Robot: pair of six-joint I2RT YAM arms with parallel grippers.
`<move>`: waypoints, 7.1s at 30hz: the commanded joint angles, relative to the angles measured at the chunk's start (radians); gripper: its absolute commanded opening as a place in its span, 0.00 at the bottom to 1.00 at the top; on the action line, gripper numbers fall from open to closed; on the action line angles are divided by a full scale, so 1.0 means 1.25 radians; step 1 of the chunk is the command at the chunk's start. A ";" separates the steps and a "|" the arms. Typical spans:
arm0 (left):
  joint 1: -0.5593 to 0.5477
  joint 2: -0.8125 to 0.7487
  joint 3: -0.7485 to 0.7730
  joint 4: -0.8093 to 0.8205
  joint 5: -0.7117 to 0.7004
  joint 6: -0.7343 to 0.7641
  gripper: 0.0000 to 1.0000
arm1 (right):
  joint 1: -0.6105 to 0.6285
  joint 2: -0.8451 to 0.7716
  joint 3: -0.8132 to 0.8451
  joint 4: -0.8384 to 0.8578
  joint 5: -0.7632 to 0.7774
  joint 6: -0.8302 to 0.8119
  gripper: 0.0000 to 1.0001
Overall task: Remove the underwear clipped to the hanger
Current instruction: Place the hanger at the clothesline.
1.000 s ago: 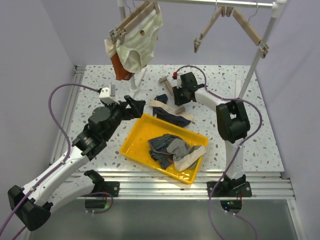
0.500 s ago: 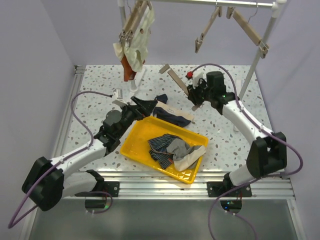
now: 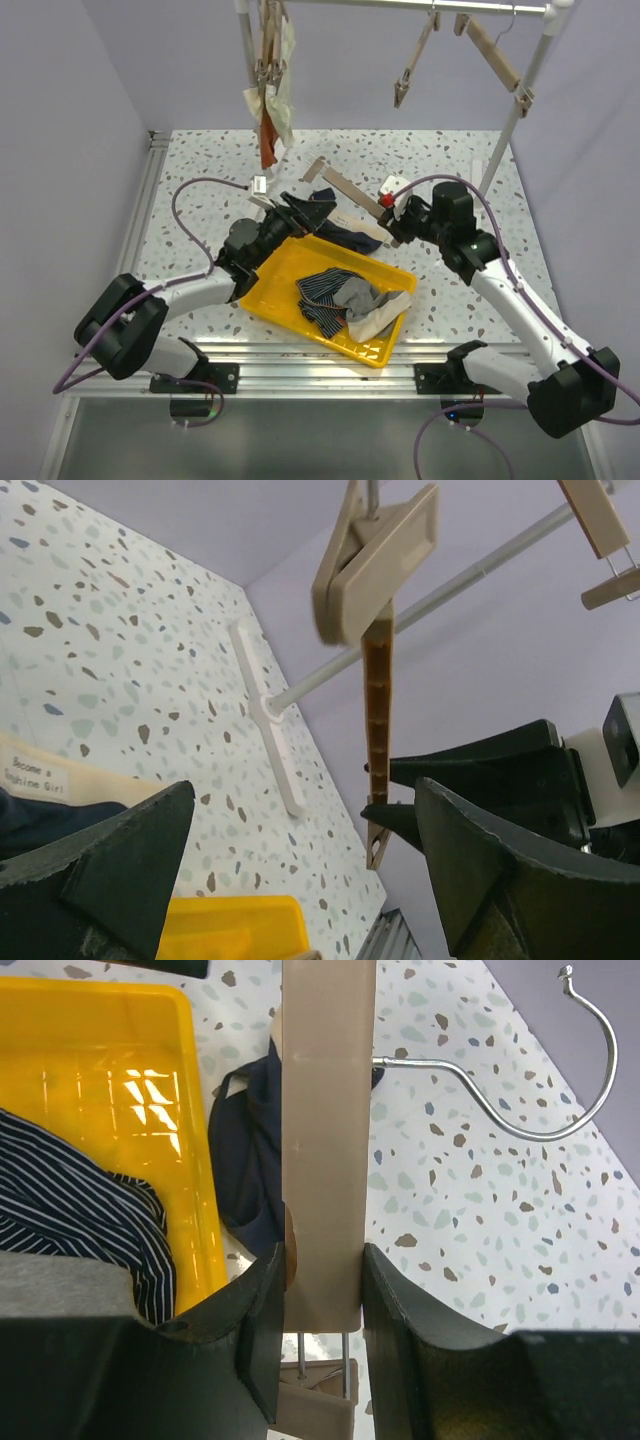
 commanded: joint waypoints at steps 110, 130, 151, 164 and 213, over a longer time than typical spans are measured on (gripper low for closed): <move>0.084 -0.625 -0.017 -0.522 -0.075 0.448 1.00 | -0.214 0.007 0.516 -0.699 0.264 0.060 0.00; 0.084 -0.660 0.017 -0.526 -0.103 0.522 1.00 | -0.268 0.413 1.236 -0.919 0.253 0.136 0.00; 0.086 -0.699 0.003 -0.531 -0.145 0.509 1.00 | -0.267 0.515 1.340 -0.794 0.232 0.315 0.00; 0.084 -0.723 -0.012 -0.534 -0.168 0.500 1.00 | -0.267 0.555 1.352 -0.671 0.235 0.378 0.00; 0.084 -0.696 -0.012 -0.512 -0.160 0.470 1.00 | -0.223 0.538 1.219 -0.408 0.286 0.265 0.58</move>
